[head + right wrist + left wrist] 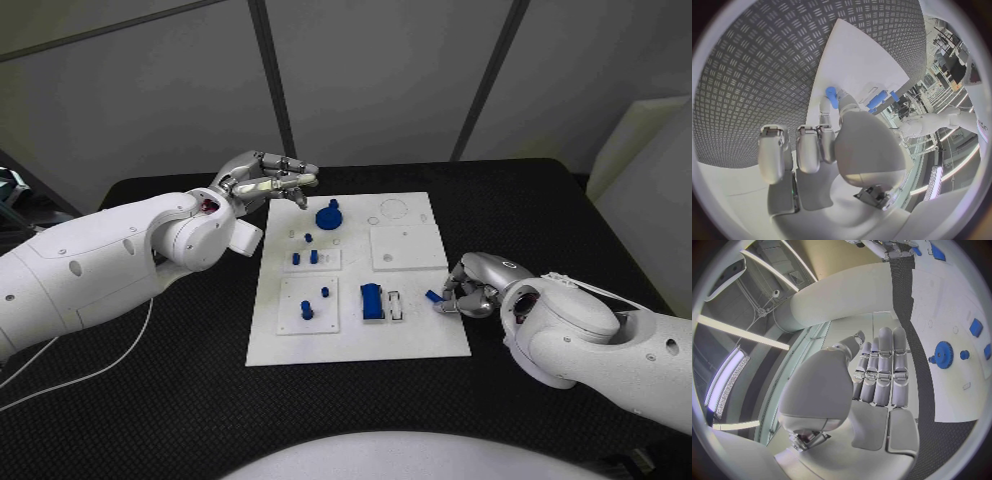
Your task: Assemble the parts on the task board
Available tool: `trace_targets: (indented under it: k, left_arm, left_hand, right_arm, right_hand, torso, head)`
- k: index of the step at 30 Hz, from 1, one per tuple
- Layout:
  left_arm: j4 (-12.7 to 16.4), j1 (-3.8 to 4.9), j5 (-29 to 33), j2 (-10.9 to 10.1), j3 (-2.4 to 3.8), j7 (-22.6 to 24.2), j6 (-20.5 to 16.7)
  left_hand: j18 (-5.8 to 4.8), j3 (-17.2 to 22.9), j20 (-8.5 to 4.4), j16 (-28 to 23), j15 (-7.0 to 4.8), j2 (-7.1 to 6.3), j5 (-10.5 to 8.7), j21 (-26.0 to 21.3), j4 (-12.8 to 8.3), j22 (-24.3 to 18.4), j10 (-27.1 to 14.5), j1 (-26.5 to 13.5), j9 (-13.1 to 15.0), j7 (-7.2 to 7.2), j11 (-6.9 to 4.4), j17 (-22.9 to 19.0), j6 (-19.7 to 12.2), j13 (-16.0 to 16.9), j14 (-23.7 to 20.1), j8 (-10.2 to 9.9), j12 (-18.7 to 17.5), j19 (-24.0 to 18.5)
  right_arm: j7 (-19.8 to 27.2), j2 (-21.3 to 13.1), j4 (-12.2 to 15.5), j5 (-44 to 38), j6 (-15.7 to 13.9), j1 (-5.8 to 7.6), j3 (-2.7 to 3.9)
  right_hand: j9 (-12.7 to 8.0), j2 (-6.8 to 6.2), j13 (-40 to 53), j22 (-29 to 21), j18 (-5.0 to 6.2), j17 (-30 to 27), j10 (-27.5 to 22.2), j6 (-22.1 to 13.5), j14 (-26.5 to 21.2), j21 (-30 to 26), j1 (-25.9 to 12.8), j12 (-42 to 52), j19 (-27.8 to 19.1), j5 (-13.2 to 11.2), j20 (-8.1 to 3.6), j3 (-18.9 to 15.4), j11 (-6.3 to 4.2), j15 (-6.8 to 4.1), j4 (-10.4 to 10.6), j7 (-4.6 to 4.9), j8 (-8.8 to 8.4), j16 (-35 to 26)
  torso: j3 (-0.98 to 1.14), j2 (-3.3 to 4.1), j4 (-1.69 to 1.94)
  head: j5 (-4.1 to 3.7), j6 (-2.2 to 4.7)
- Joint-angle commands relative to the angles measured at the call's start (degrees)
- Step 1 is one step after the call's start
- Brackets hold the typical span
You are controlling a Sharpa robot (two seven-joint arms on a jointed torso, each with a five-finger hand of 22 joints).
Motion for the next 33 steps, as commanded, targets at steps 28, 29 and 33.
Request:
trace_targets:
  k: [28, 29, 33]
  left_arm:
    - [0.11, 0.06, 0.30, 0.11, 0.05, 0.28, 0.62]
    - [0.11, 0.06, 0.30, 0.11, 0.05, 0.28, 0.62]
    - [0.16, 0.06, 0.30, 0.11, 0.05, 0.29, 0.60]
  left_hand:
    - [-0.76, -0.26, 0.03, -0.34, 0.05, 0.57, -0.32, -0.21, -0.10, -0.05, -0.17, 0.09, 0.05, 0.26, 0.22, -0.09, 0.05, 0.05, -0.44, -0.23, -0.29, -0.03]
    - [-0.76, -0.26, 0.03, -0.34, 0.05, 0.57, -0.32, -0.21, -0.10, -0.05, -0.17, 0.09, 0.05, 0.26, 0.22, -0.09, 0.05, 0.05, -0.44, -0.23, -0.29, -0.03]
    - [-0.76, -0.26, 0.03, -0.34, 0.05, 0.57, -0.32, -0.21, -0.10, -0.05, -0.17, 0.09, 0.05, 0.26, 0.22, -0.09, 0.05, 0.05, -0.44, -0.23, -0.29, -0.03]
  right_arm:
    - [3.66, 0.28, 4.15, 11.37, -10.92, -0.41, -0.27]
    - [3.95, 0.38, 4.27, 11.80, -11.34, -0.41, -0.26]
    - [5.04, 1.17, 4.16, 14.19, -12.38, -0.39, -0.25]
  right_hand:
    - [-0.67, -1.09, 9.76, 13.11, -0.74, 4.63, 3.42, 0.69, 3.99, 0.78, -7.84, 0.92, 4.69, 8.06, -0.32, 8.48, -0.52, -0.33, -5.20, -0.44, -0.08, 0.63]
    - [-0.67, -1.10, 9.77, 13.12, -0.74, 4.65, 3.43, 0.72, 3.99, 0.79, -7.91, 0.94, 4.70, 8.05, -0.33, 8.52, -0.52, -0.34, -5.18, -0.45, -0.08, 0.64]
    - [-0.69, -1.25, 9.86, 13.18, -0.76, 4.81, 3.50, 0.93, 4.03, 0.84, -8.57, 1.05, 4.73, 8.00, -0.37, 8.81, -0.59, -0.39, -4.92, -0.52, -0.06, 0.73]
  torso:
    - [0.00, 0.00, -0.03]
    - [-0.01, 0.01, -0.02]
    - [-0.05, 0.02, -0.03]
  head:
    - [0.04, 0.23]
    - [0.02, 0.21]
    - [0.00, 0.13]
